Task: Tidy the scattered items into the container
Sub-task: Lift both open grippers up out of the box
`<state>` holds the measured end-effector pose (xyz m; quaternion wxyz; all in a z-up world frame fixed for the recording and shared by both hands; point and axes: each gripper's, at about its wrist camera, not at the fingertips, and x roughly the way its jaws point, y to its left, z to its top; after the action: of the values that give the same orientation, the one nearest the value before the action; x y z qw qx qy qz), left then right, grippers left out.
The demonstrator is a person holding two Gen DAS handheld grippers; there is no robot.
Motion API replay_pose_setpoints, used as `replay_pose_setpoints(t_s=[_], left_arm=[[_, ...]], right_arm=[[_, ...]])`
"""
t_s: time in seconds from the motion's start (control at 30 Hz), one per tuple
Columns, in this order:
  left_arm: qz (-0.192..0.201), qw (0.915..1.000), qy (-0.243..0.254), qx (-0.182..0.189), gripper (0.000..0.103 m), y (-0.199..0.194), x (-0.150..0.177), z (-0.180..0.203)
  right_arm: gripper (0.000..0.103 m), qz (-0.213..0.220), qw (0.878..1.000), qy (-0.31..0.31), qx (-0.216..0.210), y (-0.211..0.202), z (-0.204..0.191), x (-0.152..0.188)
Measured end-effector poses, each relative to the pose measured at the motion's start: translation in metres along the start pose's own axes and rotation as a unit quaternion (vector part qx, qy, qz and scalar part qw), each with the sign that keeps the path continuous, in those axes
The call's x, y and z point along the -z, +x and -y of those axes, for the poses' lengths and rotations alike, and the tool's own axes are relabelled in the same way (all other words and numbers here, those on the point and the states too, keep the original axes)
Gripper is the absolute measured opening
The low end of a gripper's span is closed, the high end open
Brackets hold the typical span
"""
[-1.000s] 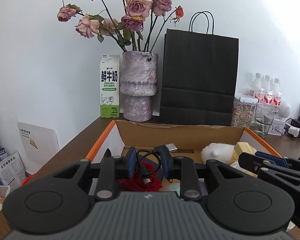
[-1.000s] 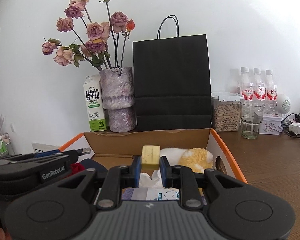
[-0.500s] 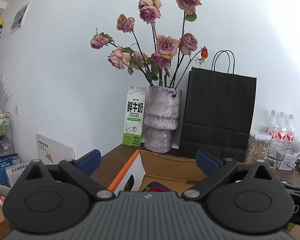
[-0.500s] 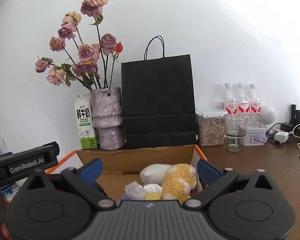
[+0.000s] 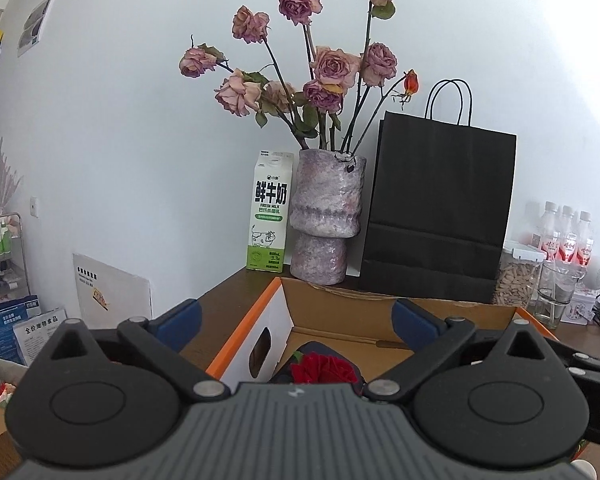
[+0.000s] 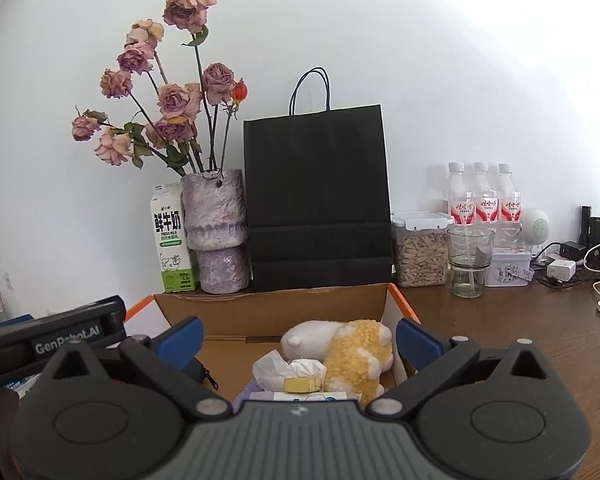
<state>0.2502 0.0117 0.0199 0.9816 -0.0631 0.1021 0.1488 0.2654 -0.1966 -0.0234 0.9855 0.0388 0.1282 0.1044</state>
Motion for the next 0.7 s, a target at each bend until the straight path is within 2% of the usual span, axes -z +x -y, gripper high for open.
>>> replay_pose_setpoints(t_s=[0.4,0.7], left_arm=[[-0.011,0.9999,0.004,0.003,0.103,-0.003,0.002,-0.003],[-0.015,0.9991,0.023,0.031,0.103,-0.016,0.006,-0.002]], right_arm=[[0.103,-0.002,1.0,-0.016,-0.002,-0.005,-0.002,0.003],[0.103,-0.009,1.0,-0.023,-0.019,-0.015,-0.001,0.004]])
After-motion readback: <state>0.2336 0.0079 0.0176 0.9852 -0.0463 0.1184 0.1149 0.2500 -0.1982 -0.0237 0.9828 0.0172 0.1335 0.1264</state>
